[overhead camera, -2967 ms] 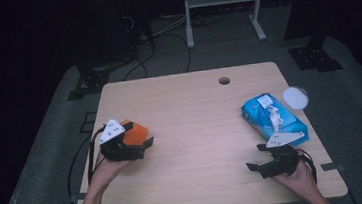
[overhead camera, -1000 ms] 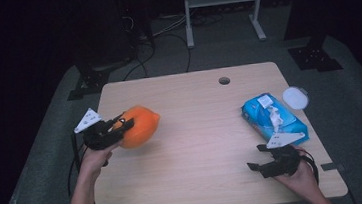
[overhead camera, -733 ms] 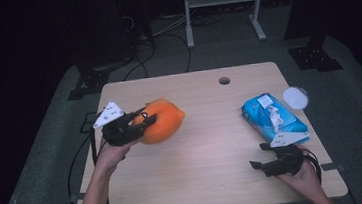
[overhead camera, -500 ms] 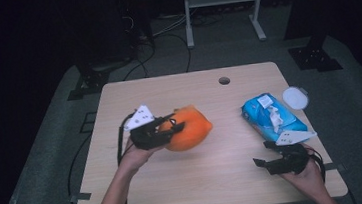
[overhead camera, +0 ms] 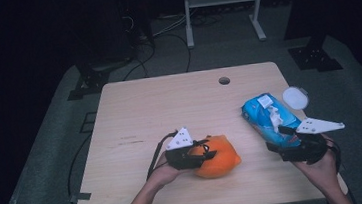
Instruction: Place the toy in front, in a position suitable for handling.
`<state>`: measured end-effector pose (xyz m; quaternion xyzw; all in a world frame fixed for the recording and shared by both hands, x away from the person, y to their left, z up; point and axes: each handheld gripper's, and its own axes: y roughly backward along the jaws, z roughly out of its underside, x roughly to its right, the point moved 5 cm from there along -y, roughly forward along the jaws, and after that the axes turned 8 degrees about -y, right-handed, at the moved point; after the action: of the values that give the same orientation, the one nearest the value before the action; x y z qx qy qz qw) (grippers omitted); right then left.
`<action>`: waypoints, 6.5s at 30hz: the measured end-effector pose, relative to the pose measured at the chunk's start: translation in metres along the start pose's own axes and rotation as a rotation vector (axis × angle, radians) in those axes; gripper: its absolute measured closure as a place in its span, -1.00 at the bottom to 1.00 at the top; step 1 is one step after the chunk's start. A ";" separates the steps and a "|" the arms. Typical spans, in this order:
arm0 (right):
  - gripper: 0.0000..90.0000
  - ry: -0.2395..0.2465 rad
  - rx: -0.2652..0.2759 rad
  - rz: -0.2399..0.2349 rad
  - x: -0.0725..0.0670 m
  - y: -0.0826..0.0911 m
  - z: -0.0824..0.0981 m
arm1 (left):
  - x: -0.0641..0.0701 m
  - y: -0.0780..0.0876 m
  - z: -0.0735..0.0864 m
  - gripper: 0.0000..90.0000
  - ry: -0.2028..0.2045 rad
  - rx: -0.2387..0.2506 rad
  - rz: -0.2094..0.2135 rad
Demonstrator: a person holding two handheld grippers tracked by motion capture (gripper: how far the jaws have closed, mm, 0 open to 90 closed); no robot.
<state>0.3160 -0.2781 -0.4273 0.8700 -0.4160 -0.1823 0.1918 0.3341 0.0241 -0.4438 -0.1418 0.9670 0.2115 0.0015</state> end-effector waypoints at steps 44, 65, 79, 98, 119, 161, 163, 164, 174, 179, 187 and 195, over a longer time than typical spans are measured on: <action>0.92 -0.163 -0.060 0.114 0.076 -0.026 -0.031 | -0.002 0.036 0.028 -0.47 0.028 -0.049 -0.007; 0.93 0.005 0.092 -0.100 -0.014 0.037 -0.075 | -0.006 0.046 0.020 -0.58 0.015 -0.020 -0.026; 0.92 0.081 -0.036 -0.461 -0.118 0.039 -0.063 | -0.003 0.035 0.029 -0.57 0.009 -0.054 0.001; 0.39 0.311 -0.196 -0.305 -0.149 -0.064 -0.028 | 0.003 0.028 0.027 -0.55 0.005 -0.061 0.018; 0.73 0.396 -0.155 -0.233 -0.145 -0.092 -0.016 | 0.008 0.024 0.027 -0.43 -0.080 -0.105 0.017; 0.78 0.393 -0.170 -0.207 -0.128 -0.078 -0.014 | -0.034 0.023 0.037 -0.13 0.115 -0.058 -0.044; 0.78 0.410 -0.172 -0.203 -0.128 -0.077 -0.015 | -0.035 0.024 0.038 -0.13 0.117 -0.055 -0.040; 0.78 0.397 -0.169 -0.207 -0.125 -0.076 -0.015 | -0.035 0.025 0.038 -0.13 0.116 -0.056 -0.039; 0.78 0.309 -0.177 -0.166 -0.100 -0.062 -0.005 | -0.034 0.022 0.035 -0.14 0.125 -0.045 -0.039; 0.78 0.381 -0.180 -0.176 -0.119 -0.073 -0.010 | -0.035 0.022 0.036 -0.14 0.125 -0.049 -0.048; 0.78 0.311 -0.184 -0.151 -0.095 -0.065 -0.005 | -0.033 0.021 0.036 -0.16 0.129 -0.033 -0.058; 0.78 0.320 -0.186 -0.138 -0.101 -0.070 -0.007 | -0.035 0.035 0.028 -0.57 0.125 -0.010 -0.021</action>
<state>0.3059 -0.1557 -0.4395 0.8928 -0.3010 -0.0922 0.3223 0.3561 0.0756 -0.4530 -0.1647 0.9626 0.2073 -0.0573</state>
